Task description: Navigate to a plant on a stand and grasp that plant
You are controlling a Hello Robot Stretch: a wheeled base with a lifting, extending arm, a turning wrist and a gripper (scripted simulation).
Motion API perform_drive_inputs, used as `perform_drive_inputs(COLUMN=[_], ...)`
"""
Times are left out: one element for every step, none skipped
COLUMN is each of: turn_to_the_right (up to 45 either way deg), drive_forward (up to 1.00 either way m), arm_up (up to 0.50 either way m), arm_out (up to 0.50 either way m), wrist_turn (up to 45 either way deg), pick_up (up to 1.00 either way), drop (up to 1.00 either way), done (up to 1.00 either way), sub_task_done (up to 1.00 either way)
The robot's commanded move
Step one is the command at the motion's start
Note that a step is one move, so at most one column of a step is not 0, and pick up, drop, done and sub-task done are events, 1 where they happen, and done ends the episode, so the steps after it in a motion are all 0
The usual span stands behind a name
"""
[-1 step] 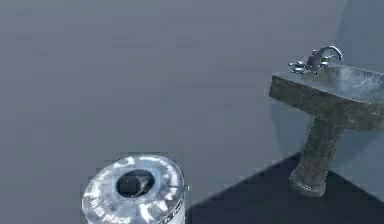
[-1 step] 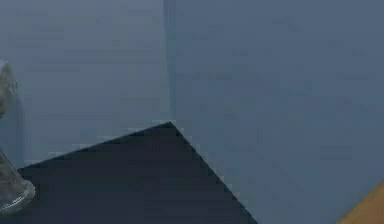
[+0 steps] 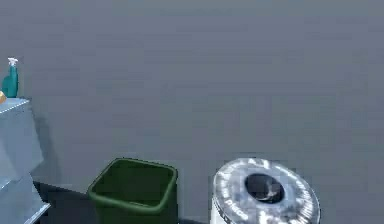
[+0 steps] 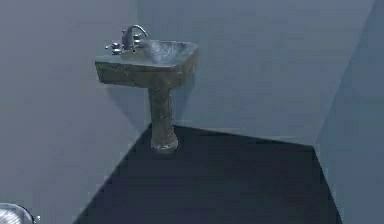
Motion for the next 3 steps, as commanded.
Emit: perform_drive_inputs(turn_to_the_right=[-45.0,-30.0,0.0], drive_forward=[0.0,0.0,0.75], arm_up=[0.0,0.0,0.0], arm_out=[0.0,0.0,0.0], wrist_turn=[0.0,0.0,0.0], pick_up=[0.0,0.0,0.0], drop=[0.0,0.0,0.0], done=[0.0,0.0,0.0], sub_task_done=[0.0,0.0,0.0])
